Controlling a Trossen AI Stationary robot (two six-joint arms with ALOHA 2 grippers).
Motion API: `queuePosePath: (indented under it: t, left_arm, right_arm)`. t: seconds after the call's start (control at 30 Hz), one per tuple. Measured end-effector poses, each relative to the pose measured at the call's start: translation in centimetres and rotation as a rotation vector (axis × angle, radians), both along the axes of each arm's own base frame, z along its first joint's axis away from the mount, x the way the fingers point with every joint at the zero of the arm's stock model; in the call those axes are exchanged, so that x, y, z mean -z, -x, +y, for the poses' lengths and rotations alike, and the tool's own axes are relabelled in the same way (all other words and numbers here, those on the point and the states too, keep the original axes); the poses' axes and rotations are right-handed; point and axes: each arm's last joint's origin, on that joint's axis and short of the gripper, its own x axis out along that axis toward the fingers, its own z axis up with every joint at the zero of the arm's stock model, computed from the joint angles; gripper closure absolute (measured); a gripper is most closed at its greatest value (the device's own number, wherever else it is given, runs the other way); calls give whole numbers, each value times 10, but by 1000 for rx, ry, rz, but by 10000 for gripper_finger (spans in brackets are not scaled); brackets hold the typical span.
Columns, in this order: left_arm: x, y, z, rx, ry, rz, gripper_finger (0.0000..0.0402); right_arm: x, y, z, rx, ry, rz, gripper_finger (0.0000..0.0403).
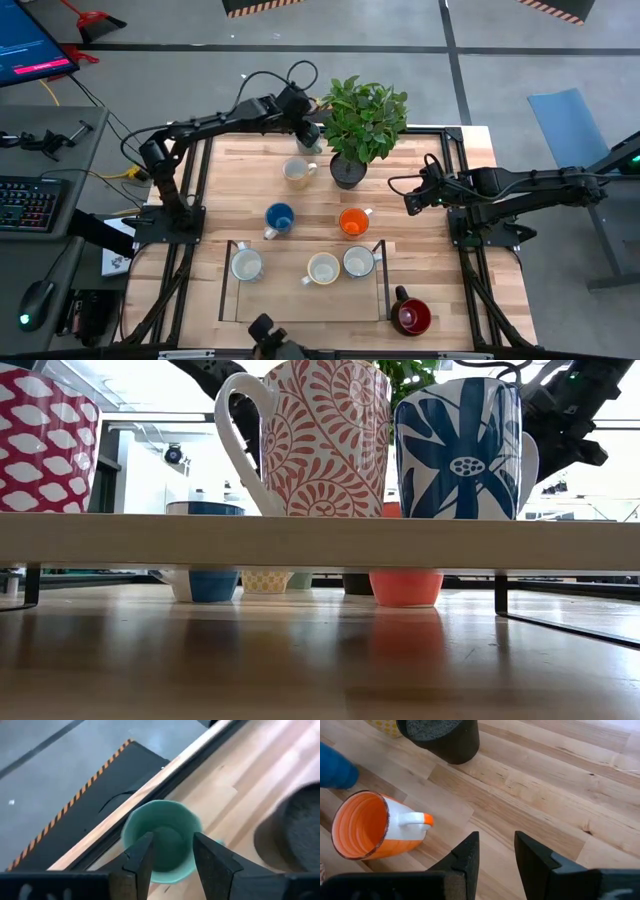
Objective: Place coffee mugs
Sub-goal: Put the green mug on the shelf
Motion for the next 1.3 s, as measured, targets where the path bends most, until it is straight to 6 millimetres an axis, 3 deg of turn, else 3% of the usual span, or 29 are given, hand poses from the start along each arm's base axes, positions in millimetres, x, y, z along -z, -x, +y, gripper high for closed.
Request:
queuePosePath:
  t: [0.33, 0.77, 1.3]
  left_arm:
    - [22, 3, 18, -109, 81, 13, 272]
    - [52, -3, 21, -108, 147, 100, 272]
    - [41, 2, 26, -159, 107, 60, 272]
  right_arm:
    - [0, 0, 0, -8, 5, 4, 300]
    - [-1, -1, 0, -6, -10, -17, 300]
    - [-1, -2, 0, -7, -13, -29, 300]
